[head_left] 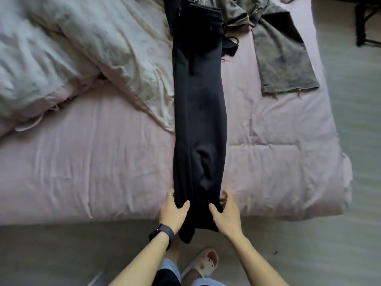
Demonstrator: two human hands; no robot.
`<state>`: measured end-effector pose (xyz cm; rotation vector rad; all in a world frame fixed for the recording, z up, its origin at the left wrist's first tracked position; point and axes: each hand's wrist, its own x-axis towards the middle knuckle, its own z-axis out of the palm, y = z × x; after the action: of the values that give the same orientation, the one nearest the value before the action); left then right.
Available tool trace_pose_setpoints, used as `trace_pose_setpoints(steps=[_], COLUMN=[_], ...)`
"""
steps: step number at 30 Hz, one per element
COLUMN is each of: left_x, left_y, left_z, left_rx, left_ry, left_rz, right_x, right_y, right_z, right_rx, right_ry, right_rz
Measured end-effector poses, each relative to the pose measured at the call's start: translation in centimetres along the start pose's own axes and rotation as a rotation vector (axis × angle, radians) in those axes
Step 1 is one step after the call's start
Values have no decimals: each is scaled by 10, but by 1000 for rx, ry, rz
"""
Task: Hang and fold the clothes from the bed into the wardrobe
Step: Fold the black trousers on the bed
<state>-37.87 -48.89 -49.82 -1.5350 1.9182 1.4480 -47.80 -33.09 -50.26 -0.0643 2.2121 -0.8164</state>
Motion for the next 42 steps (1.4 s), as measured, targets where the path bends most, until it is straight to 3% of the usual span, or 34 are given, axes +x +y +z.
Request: trace_pose_setpoints(steps=[2,4,7,13,17,23,26,29,33,37,42], left_x=[-11,-17,-18,-21,-34,-38,-26,-13,-14,-11,-11], left_y=[-7,-9,-14,-44,-77,-86,-85,-84,-100,-101,-100], left_z=[6,10,13,-9,-14,14,31,36,29,24,39], left_rx=[-27,102,344,44,37,182,272,325,203,73,-15], left_ry=[2,27,83,102,104,69,21,76,129,45,77], left_rz=[-6,28,60,40,-30,154,110,139,111,74,27], right_x=[-2,-7,-12,-23,-33,-31,-23,-17,-20,-15,-6], right_y=[12,22,36,68,88,93,93,93,105,107,110], right_z=[-1,-2,-1,-2,5,13,18,18,10,11,20], right_rx=[-13,-43,-64,51,16,-23,-65,-62,-26,17,-34], right_ry=[-116,-206,-146,133,125,81,93,118,217,74,31], right_rz=[49,56,8,115,136,39,17,-4,27,85,116])
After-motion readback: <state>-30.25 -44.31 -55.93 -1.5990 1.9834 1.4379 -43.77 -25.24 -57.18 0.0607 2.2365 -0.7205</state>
